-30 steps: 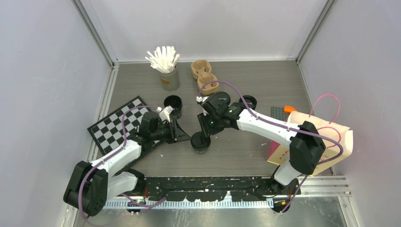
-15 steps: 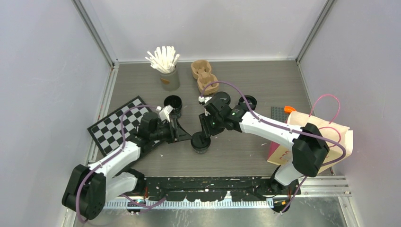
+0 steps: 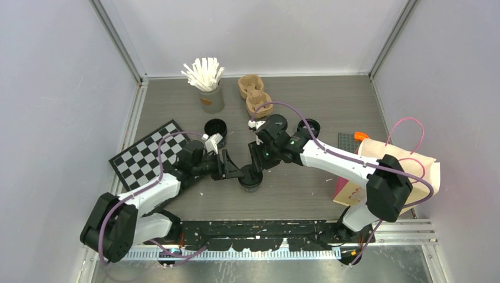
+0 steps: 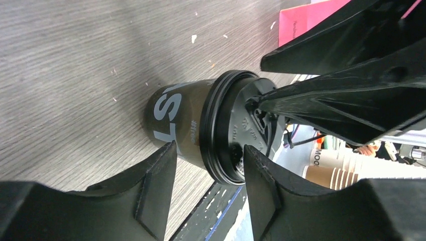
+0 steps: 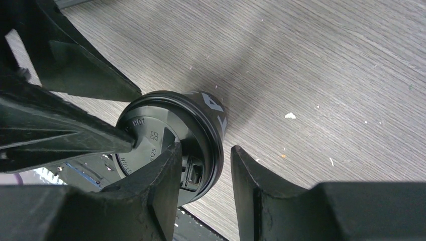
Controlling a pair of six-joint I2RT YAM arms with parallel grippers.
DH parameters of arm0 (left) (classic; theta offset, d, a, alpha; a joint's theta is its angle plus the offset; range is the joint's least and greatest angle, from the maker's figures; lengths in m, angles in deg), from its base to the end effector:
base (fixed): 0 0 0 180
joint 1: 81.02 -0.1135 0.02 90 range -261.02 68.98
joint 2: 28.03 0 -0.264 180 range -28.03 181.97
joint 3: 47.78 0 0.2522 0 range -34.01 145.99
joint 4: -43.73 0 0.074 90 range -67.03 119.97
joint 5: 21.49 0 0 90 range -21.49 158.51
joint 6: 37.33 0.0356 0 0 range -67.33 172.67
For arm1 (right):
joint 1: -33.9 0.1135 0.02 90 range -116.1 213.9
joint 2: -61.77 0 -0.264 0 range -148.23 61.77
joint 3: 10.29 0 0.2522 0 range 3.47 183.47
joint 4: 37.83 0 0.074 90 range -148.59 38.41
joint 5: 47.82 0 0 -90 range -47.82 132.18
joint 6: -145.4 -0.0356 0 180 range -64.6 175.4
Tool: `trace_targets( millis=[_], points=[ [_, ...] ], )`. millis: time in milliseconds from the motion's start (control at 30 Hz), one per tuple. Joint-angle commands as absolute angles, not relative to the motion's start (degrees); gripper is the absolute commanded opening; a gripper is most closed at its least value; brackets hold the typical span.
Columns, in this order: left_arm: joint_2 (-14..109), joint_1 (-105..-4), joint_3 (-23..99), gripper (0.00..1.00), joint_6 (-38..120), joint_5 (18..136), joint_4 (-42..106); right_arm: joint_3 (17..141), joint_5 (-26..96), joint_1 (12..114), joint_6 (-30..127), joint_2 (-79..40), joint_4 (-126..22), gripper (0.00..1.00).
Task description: Pack the takeout coffee
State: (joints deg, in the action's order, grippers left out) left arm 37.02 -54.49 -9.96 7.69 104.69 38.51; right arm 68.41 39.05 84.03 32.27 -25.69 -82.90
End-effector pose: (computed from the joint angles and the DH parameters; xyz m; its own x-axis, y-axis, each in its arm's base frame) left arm 0.1871 -0.1169 0.1823 -0.9095 -0.1837 -0.3730 0.2310 0.5228 -0.8205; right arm 0.2051 0.2485 0.2504 -0.7851 -0.3281 -0.5254 -0.5205 0.8093 0.2724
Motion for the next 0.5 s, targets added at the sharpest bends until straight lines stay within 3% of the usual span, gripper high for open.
trace_targets(
  millis=[0, 467],
  points=[
    [39.1, -52.9, -8.4, 0.51, 8.7, 103.8, 41.5, 68.3, 39.6, 83.9, 31.6, -22.8, -82.9, 0.47],
    [36.9, -50.3, -6.4, 0.44, 12.7, 96.4, 32.9, 66.4, 39.6, 84.7, 25.1, -16.0, -85.3, 0.44]
  ],
)
